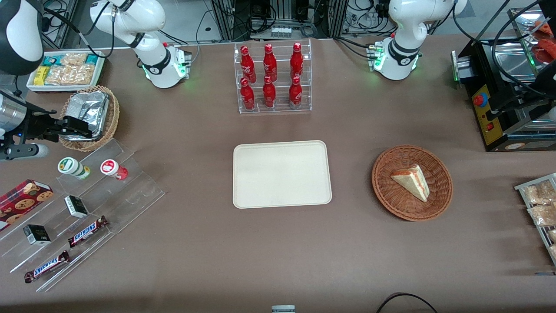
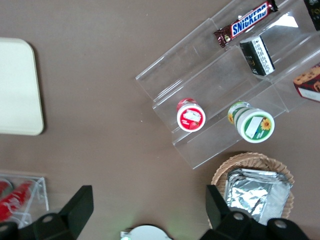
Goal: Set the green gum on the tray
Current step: 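Move the right gripper over the acrylic rack toward the green-lidded jar, then lower the right gripper and close it on the green-lidded gum jar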
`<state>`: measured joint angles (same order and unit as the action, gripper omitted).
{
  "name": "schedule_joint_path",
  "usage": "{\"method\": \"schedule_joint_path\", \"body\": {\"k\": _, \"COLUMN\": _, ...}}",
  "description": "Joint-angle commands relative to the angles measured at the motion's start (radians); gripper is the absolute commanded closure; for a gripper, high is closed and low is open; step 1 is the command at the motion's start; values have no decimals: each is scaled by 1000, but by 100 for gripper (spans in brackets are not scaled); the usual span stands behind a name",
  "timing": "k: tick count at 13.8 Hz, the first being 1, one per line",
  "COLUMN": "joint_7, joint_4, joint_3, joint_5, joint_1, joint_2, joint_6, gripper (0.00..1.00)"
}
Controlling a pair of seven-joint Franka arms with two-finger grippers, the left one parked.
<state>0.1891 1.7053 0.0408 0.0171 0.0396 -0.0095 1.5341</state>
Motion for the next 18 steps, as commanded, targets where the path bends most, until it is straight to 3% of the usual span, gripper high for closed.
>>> {"method": "schedule_joint_path", "body": {"k": 1, "joint_7": 219, "joint_4": 34, "joint_3": 4, "joint_5": -6, "joint_1": 58, "joint_2": 0, "joint_6": 52, "gripper": 0}}
{"method": "schedule_joint_path", "body": {"k": 4, "joint_7": 471, "joint_4": 98, "joint_3": 4, "joint_5": -6, "joint_1": 111, "joint_2": 3, "joint_6": 153, "gripper": 0}}
{"method": "schedule_joint_path", "body": {"k": 10, "joint_7": 751, "joint_4": 187, "joint_3": 5, "joint_5": -35, "joint_1": 157, "joint_2": 13, "joint_6": 313, "gripper": 0}}
{"method": "schedule_joint_path", "body": {"k": 18, "joint_7": 877, "joint_4": 312, "joint_3": 5, "joint_5": -43, "joint_1": 226, "joint_2": 39, "joint_6": 524, "gripper": 0}}
